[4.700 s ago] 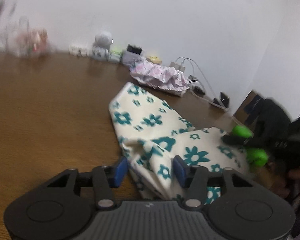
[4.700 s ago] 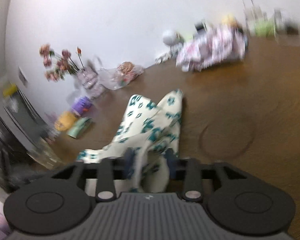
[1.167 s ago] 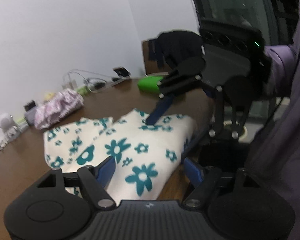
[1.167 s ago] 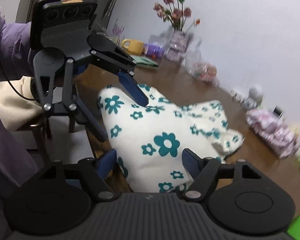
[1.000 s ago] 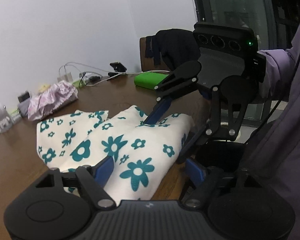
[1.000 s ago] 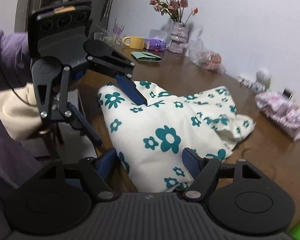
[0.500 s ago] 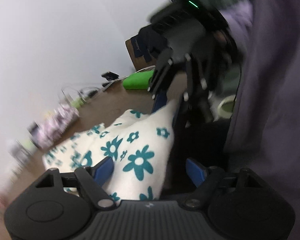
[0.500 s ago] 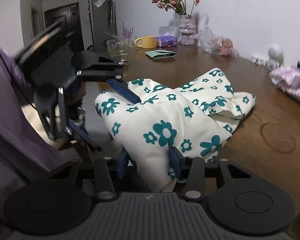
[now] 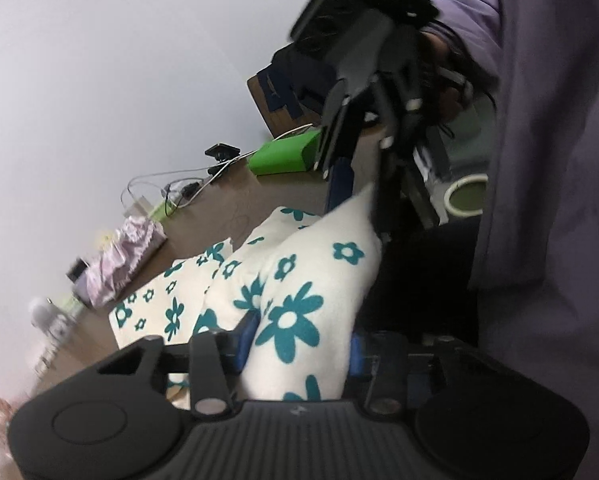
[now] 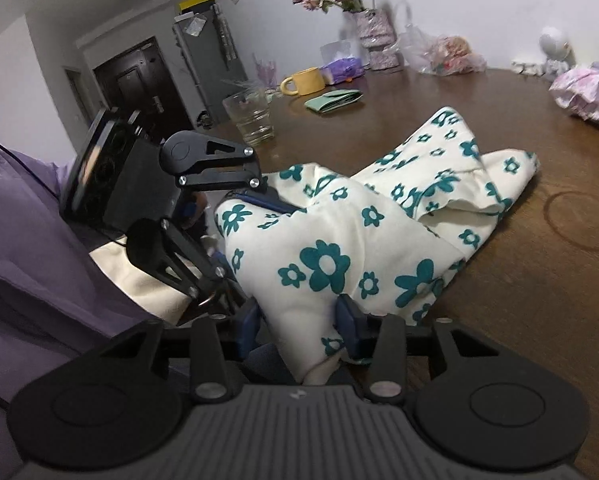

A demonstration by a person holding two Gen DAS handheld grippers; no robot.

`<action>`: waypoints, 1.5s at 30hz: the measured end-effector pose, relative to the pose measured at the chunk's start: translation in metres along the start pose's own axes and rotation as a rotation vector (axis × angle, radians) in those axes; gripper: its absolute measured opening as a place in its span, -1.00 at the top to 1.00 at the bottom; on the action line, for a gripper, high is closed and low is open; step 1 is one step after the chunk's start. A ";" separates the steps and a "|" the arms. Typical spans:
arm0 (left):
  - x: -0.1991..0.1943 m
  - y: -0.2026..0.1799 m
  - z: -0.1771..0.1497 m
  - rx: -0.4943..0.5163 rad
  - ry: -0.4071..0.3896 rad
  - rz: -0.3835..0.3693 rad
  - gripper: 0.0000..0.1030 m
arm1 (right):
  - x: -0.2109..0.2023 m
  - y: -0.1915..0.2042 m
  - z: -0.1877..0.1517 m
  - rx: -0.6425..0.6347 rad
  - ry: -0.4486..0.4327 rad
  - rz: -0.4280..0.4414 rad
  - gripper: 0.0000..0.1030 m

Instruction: Fold clothes

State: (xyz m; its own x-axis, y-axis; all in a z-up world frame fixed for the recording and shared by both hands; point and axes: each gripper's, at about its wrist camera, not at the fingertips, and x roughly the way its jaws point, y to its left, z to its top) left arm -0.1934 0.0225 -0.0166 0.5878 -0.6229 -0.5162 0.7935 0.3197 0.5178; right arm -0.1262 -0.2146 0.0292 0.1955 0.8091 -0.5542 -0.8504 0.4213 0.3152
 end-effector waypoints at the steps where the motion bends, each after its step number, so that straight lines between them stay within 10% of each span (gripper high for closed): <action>1: -0.002 0.003 0.001 -0.022 0.004 -0.016 0.25 | -0.003 0.007 0.001 -0.021 -0.003 -0.026 -0.24; 7: -0.018 0.026 0.008 -0.203 0.013 -0.151 0.27 | -0.017 0.065 -0.015 -0.398 -0.094 -0.244 -0.88; 18: -0.032 0.065 0.006 -0.519 -0.018 -0.434 0.29 | 0.023 0.072 -0.030 -0.656 -0.117 -0.312 -0.86; 21: -0.034 0.074 0.000 -0.591 -0.044 -0.474 0.18 | 0.027 0.054 -0.013 -0.510 -0.058 -0.197 -0.13; 25: -0.043 0.093 -0.017 -0.746 -0.156 -0.384 -0.41 | 0.021 0.012 -0.002 -0.108 -0.067 -0.032 0.03; 32: -0.014 0.124 -0.021 -1.069 -0.221 -0.269 -0.40 | 0.013 -0.060 0.004 0.434 -0.079 0.219 -0.01; 35: 0.005 0.129 -0.022 -1.112 -0.184 -0.172 -0.35 | 0.007 -0.066 0.008 0.490 -0.108 0.150 -0.39; 38: 0.019 0.130 -0.034 -1.193 -0.186 -0.076 -0.33 | -0.004 -0.069 0.005 0.524 -0.203 0.085 -0.35; 45: 0.036 0.131 -0.057 -1.416 -0.210 0.040 -0.23 | -0.011 -0.073 -0.002 0.577 -0.357 -0.143 0.47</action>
State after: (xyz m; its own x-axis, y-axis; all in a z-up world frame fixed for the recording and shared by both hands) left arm -0.0597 0.0829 -0.0061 0.6782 -0.6491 -0.3447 0.3364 0.6912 -0.6396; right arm -0.0671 -0.2551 0.0102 0.5195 0.7728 -0.3645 -0.4278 0.6045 0.6720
